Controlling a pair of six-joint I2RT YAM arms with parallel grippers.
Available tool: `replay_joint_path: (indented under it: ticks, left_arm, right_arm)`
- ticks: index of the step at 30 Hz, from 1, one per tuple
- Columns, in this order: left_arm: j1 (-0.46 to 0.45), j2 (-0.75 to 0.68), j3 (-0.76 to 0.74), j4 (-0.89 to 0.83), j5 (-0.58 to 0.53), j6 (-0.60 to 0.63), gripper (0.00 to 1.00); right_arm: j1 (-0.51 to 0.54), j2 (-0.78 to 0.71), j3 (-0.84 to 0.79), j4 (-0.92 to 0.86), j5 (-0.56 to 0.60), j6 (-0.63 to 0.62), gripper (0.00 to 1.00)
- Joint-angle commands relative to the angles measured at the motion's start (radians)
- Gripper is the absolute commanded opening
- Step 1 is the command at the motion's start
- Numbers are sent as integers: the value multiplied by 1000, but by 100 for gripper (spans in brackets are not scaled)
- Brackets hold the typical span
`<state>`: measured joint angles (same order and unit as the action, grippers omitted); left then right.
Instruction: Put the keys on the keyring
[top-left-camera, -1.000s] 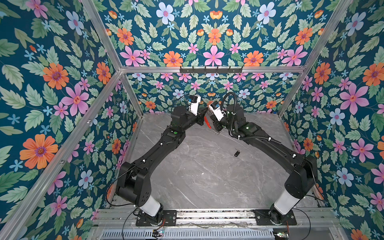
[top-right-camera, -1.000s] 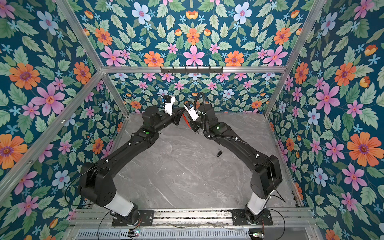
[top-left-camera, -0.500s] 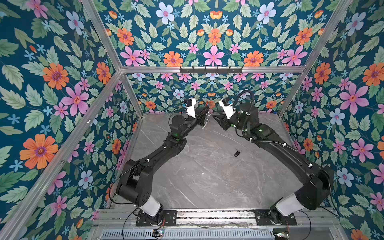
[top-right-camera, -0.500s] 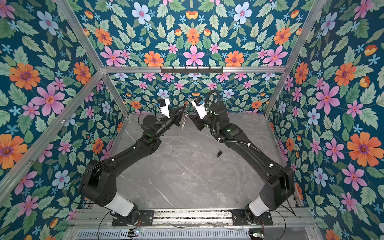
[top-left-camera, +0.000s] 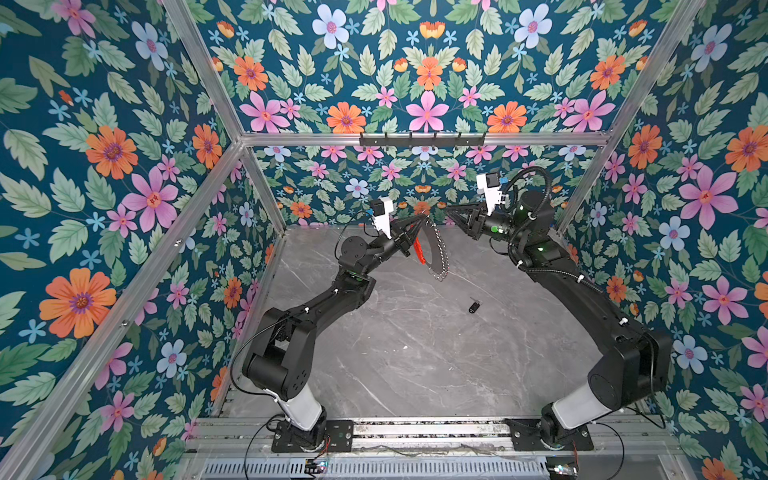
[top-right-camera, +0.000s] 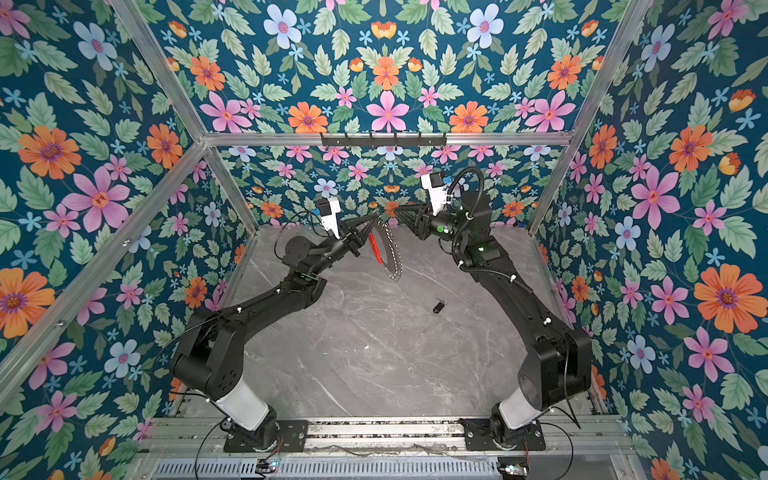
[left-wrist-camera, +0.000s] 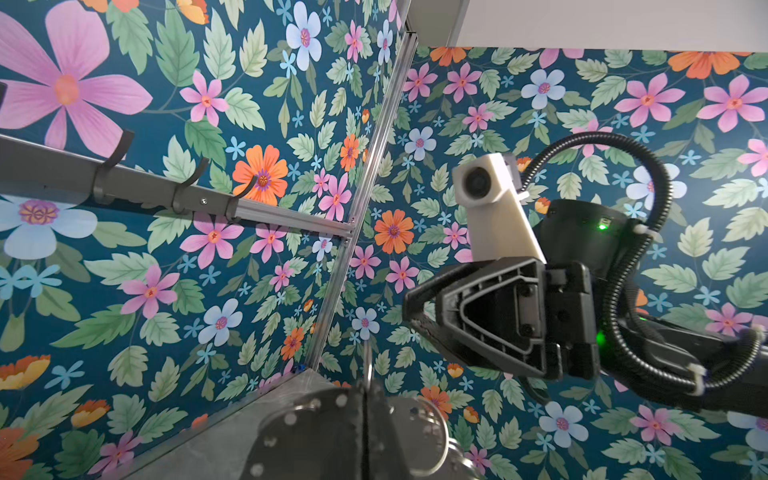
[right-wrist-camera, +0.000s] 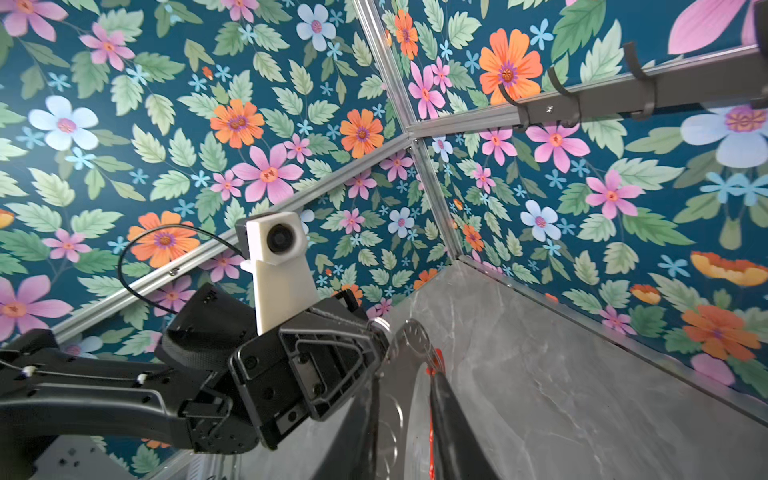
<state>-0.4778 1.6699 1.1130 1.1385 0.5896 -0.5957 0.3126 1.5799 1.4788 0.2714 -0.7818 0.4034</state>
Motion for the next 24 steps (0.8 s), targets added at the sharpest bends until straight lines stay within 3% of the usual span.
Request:
replay_joint_path:
  ticks: [1, 24]
  left_arm:
    - [1, 1, 8, 88, 15, -37, 0]
    - [1, 84, 48, 257, -8, -221, 0]
  right_arm:
    - [0, 23, 14, 143, -85, 121, 21]
    - [29, 144, 57, 273, -150, 244, 18]
